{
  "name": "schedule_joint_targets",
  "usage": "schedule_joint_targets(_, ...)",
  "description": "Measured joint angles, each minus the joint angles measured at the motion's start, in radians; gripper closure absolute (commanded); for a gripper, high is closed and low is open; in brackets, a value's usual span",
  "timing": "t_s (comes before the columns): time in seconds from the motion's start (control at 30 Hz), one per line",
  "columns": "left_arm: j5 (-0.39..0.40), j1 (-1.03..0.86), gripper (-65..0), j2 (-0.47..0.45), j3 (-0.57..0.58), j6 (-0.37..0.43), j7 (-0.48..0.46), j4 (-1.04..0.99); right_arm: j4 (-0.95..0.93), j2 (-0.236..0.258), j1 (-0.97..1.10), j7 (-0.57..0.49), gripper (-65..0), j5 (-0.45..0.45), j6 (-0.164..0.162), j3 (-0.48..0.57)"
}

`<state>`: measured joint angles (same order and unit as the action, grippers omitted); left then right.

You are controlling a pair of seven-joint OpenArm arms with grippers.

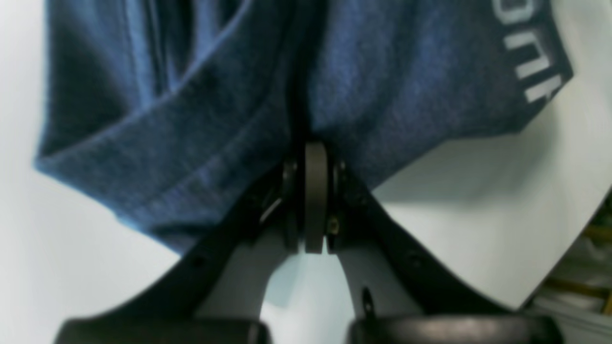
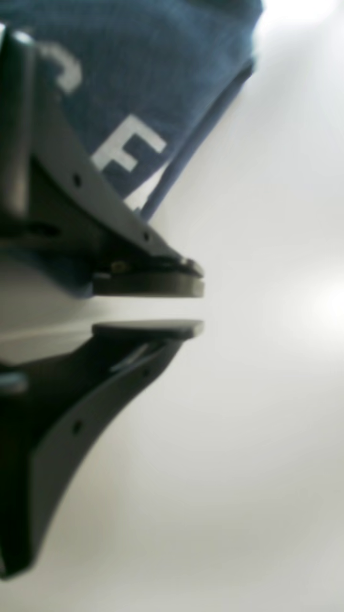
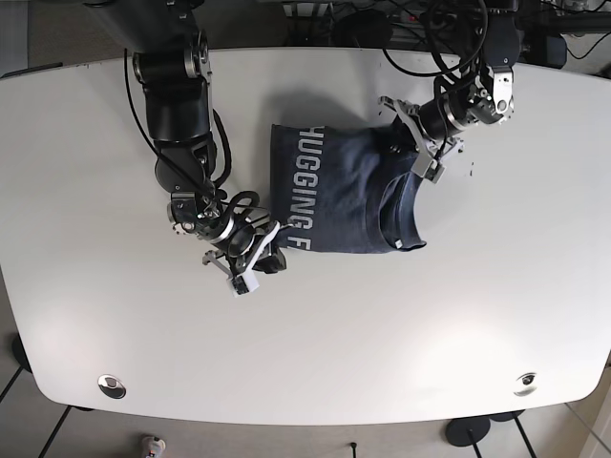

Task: Fold the T-shirt properly
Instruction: 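Grasp the folded navy shirt with the left gripper, then carry the folded navy shirt with the left gripper to the table edge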

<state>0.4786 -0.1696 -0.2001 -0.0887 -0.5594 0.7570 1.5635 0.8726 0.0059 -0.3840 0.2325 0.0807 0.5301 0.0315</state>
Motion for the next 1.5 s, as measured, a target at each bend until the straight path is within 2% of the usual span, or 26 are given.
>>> schedule_joint_targets(0.07,-0.014,0.076,0.0,-0.011,0.0,0.016,-0.015,-0.076,-0.031,-0.001,0.006,-0.042,-7.3,-0.003,0.039,0.0)
schedule_joint_targets(0.17,0.035,0.179,0.0,-0.02,-0.004,-0.011,-0.034,-0.218,0.002,0.006,0.055,-0.061,-7.1,-0.003,0.076,-0.007)
schedule_joint_targets(0.23,0.027,0.273,0.0,-0.016,-0.002,-0.008,-0.037,-0.319,0.07,0.026,0.111,-0.064,-7.1,0.004,0.093,-0.005)
schedule_joint_targets(0.3,0.022,0.383,0.0,-0.018,-0.002,-0.008,-0.064,-0.458,0.154,0.045,0.177,-0.063,-7.1,0.008,0.091,-0.007)
schedule_joint_targets(0.4,-0.1,0.498,0.0,-0.014,-0.002,-0.008,-0.165,-0.599,0.295,0.044,0.288,-0.046,-7.1,0.001,0.08,-0.008)
schedule_joint_targets(0.47,-0.169,0.552,0.0,-0.01,-0.002,-0.006,-0.184,-0.647,0.387,0.039,0.373,-0.018,-7.1,0.002,0.085,-0.005)
schedule_joint_targets(0.57,-0.196,0.578,0.0,-0.01,-0.001,0.006,-0.175,-0.649,0.484,0.033,0.446,0.035,-7.1,0.0,0.089,-0.001)
schedule_joint_targets(0.6,-0.22,0.573,0.0,-0.012,0.001,0.01,-0.158,-0.611,0.505,0.015,0.466,0.038,-7.1,-0.003,0.079,-0.005)
schedule_joint_targets(0.67,-0.224,0.544,0.0,-0.019,-0.001,0.021,-0.152,-0.489,0.523,-0.006,0.481,0.041,-7.1,-0.006,0.085,0.003)
schedule_joint_targets(0.7,-0.223,0.525,-2.9,-0.026,-0.003,0.02,-0.156,-0.43,0.528,-0.011,0.481,0.04,-7.1,-0.006,0.091,0.004)
schedule_joint_targets(0.77,-0.22,0.46,-16.0,-0.043,-0.005,0.029,-0.161,-0.277,0.536,-0.002,0.484,0.037,-7.1,-0.006,0.087,0.051)
schedule_joint_targets(0.8,-0.22,0.413,-23.2,-0.039,-0.006,0.074,-0.158,-0.199,0.537,0.002,0.49,0.038,-7.1,-0.006,0.085,0.072)
schedule_joint_targets(0.83,-0.221,0.382,-26.3,-0.027,-0.004,0.121,-0.151,-0.148,0.544,0.002,0.497,0.042,-7.1,-0.007,0.085,0.076)
schedule_joint_targets(1.0,-0.218,0.29,-36.4,0.11,0.005,0.352,-0.16,0.008,0.6,0.003,0.531,0.038,-7.0,-0.007,0.084,0.071)
schedule_joint_targets(1.1,-0.217,0.288,-37.6,0.158,0.138,0.527,-0.163,0.009,0.635,0.002,0.565,0.039,-6.8,-0.006,0.084,0.005)
schedule_joint_targets(1.13,-0.216,0.289,-37.8,0.151,0.216,0.569,-0.214,-0.004,0.639,0.003,0.57,0.04,-6.8,-0.006,0.085,-0.017)
schedule_joint_targets(1.23,-0.207,0.3,-37.8,0.138,0.352,0.62,-0.331,-0.117,0.657,0.002,0.576,0.037,-6.8,-0.005,0.08,-0.039)
schedule_joint_targets(1.3,-0.207,0.304,-37.8,0.122,0.414,0.67,-0.42,-0.261,0.67,-0.005,0.584,0.039,-6.8,-0.003,0.097,-0.082)
schedule_joint_targets(1.33,-0.217,0.313,-37.8,0.113,0.439,0.668,-0.512,-0.322,0.671,-0.006,0.583,0.039,-6.8,-0.003,0.087,-0.112)
schedule_joint_targets(1.43,-0.212,0.351,-37.4,0.063,0.483,0.657,-0.526,-0.394,0.682,-0.002,0.583,0.042,-6.7,-0.006,0.084,-0.137)
schedule_joint_targets(1.5,-0.182,0.352,-37.2,-0.008,0.485,0.578,-0.545,-0.401,0.719,-0.003,0.589,0.041,-6.7,-0.005,0.084,-0.143)
